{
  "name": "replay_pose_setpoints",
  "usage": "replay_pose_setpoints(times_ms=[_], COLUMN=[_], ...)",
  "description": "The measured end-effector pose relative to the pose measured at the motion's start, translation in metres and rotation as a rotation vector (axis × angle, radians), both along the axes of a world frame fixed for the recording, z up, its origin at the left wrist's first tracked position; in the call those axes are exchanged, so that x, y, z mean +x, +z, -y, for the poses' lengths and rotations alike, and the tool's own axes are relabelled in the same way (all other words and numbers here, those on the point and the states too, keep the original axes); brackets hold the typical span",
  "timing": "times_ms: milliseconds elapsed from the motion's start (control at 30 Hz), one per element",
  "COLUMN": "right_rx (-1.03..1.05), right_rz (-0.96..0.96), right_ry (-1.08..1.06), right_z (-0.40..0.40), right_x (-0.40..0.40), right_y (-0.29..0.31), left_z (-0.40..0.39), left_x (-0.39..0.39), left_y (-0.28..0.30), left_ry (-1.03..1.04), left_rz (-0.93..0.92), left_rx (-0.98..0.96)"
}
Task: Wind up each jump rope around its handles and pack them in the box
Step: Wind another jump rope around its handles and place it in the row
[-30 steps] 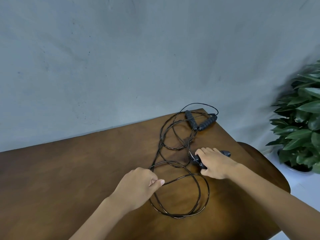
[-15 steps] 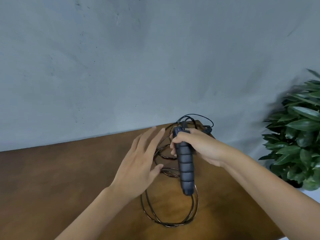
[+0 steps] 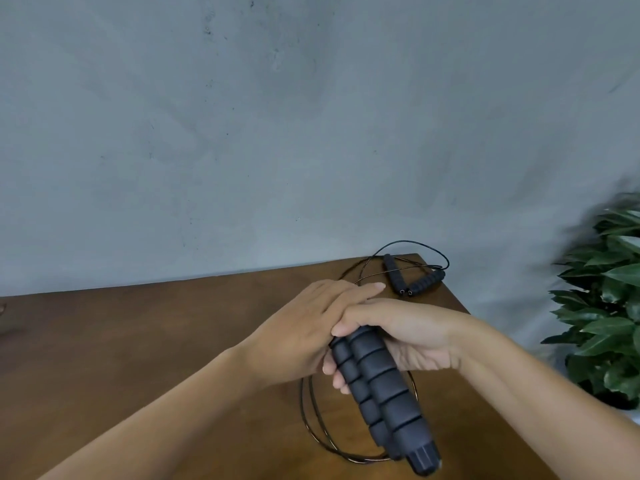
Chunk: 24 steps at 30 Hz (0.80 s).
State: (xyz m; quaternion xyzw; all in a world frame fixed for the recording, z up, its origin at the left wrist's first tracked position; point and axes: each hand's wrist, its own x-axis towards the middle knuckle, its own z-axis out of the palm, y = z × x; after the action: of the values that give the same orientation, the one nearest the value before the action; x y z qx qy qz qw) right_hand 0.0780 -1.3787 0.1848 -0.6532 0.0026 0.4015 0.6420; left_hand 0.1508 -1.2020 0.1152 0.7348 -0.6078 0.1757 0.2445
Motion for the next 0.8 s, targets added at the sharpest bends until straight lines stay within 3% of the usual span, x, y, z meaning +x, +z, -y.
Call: replay_pose_setpoints(times_ms=[200, 367, 467, 600, 700, 800], right_rx=[0.047, 0.131, 0.188, 0.225, -0.034, -0.246], right_rz=[-0.116, -0.163, -0.172, -0.117, 0.062, 0.287], right_ry=[0.039, -0.006, -0.05, -0.024, -0.003, -0.107], right_z=[0.002, 0.0, -0.001, 0.014, 0.029, 0.035], right_x=[-0.001, -0.005, -0.007, -0.003, 0.0, 0.002], right_y=[-0.008, -0.017, -0.018, -0.017, -0.01, -0.005], left_z=[-0.002, -0.008, -0.01, -0.013, -0.017, -0.015], left_x=[-0.003, -0.007, -0.008, -0.015, -0.024, -0.031], left_y=[-0.009, -0.005, -0.013, -0.014, -0.017, -0.014], left_ry=[0.039, 0.129, 0.16, 0.156, 0.112, 0.087], left_rz=[0.071, -0.022, 0.02, -0.308, -0.765, -1.036], left_rx=[-0.009, 0.109, 0.155, 0.13, 0.025, -0.06])
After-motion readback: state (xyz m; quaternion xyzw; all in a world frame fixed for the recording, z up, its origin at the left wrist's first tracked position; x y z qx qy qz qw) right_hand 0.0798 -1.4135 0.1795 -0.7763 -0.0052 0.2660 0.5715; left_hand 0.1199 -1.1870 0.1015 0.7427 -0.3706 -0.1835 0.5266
